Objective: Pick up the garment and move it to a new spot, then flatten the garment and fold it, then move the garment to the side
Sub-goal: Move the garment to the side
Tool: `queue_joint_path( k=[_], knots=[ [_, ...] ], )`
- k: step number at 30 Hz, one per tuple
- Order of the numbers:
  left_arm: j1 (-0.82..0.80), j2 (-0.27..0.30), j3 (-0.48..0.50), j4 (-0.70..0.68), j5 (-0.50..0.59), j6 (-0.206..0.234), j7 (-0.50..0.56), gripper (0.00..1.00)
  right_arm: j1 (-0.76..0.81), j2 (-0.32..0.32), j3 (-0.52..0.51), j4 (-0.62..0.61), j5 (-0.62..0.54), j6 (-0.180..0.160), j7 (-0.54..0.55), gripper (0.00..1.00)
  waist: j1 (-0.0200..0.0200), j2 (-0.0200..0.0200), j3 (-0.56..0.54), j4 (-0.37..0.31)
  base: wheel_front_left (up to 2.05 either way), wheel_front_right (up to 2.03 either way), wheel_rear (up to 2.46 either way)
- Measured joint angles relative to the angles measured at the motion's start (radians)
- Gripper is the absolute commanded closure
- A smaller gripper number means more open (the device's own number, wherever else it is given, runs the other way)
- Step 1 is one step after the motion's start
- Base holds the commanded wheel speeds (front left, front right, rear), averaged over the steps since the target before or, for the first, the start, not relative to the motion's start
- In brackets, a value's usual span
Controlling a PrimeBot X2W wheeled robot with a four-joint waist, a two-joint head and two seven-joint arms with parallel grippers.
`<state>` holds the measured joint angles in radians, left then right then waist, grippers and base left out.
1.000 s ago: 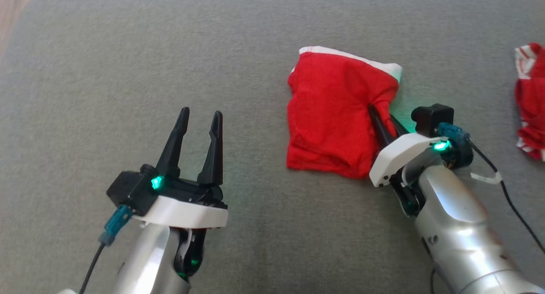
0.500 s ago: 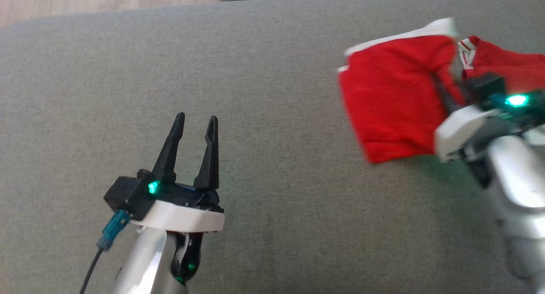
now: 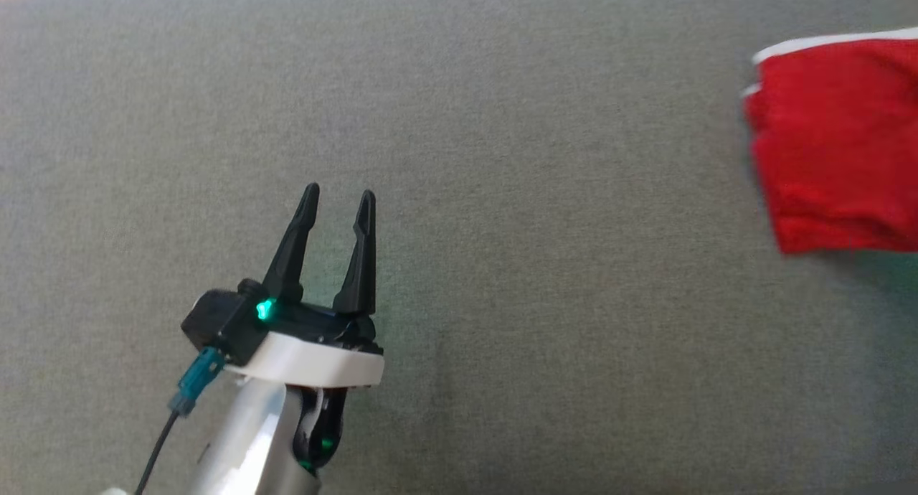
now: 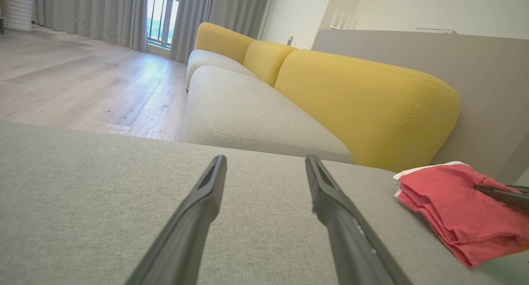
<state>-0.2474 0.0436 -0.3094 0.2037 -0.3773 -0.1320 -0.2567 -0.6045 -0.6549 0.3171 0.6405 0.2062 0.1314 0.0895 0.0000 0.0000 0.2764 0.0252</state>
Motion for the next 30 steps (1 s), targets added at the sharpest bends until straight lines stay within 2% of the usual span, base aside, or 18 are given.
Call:
queue_joint_path(
  k=[5,14,25,26,27,30],
  knots=[
    [-0.026,0.000,-0.003,0.000,0.000,0.000,0.000,0.00,0.000,-0.056,-0.026,0.049,0.003,0.000,0.028,1.00,0.0000,0.0000,0.034,0.017,0.00,0.00,0.00],
    [-0.046,0.000,-0.004,0.001,0.000,0.000,0.000,0.00,-0.009,-0.113,-0.034,0.116,-0.028,0.000,0.061,1.00,0.0001,0.0000,0.073,0.032,0.00,0.00,0.00],
    [-0.076,-0.001,-0.008,0.002,0.000,0.000,0.000,0.00,-0.062,-0.116,-0.099,0.135,-0.164,0.000,0.051,1.00,0.0000,0.0000,0.102,0.030,0.00,0.00,0.00],
    [-0.076,-0.001,-0.008,0.002,0.000,0.000,0.000,0.00,-0.062,-0.112,-0.105,0.138,-0.167,0.000,0.051,0.78,0.0000,0.0000,0.104,0.030,0.00,0.00,0.00],
    [-0.076,-0.001,-0.008,0.002,0.000,0.000,0.000,0.00,-0.062,-0.108,-0.113,0.139,-0.173,0.000,0.051,0.02,0.0000,0.0000,0.106,0.029,0.00,0.00,0.00],
    [-0.080,-0.001,-0.007,0.006,0.000,0.000,0.000,0.00,-0.062,-0.082,-0.148,0.142,-0.175,0.000,0.050,0.00,0.0000,0.0000,0.106,0.026,0.00,0.00,0.00]
  ],
)
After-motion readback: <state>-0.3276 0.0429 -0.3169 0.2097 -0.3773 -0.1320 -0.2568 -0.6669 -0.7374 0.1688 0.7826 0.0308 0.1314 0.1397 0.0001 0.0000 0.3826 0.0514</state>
